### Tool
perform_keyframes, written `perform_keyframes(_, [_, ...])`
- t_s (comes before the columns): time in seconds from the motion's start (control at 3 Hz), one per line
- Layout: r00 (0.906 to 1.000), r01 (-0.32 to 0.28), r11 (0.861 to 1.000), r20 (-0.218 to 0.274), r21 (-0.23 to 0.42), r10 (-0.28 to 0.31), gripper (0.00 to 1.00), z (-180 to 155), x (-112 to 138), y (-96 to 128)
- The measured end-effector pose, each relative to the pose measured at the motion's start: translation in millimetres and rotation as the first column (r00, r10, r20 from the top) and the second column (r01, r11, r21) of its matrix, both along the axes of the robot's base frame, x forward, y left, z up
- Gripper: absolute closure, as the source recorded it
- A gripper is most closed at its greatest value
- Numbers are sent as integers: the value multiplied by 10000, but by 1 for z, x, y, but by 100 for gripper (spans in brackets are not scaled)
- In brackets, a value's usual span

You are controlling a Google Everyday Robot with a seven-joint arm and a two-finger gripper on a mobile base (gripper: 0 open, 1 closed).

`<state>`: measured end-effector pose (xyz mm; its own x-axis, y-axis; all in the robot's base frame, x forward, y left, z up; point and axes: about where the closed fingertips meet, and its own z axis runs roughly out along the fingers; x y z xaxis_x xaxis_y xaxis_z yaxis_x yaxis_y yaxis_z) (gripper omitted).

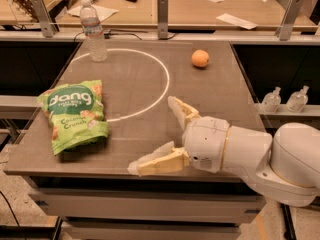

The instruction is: Move green rice chip bag near orange

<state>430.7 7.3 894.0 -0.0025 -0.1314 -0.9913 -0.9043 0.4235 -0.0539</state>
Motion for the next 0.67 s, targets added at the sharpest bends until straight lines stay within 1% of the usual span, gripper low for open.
perform_keyframes(0.33, [9968, 589, 9975, -566, 382, -567, 0, -1, 1, 29])
perform_keyframes(0.67, [9912, 1125, 9922, -763, 545, -1082, 0, 4, 13, 61])
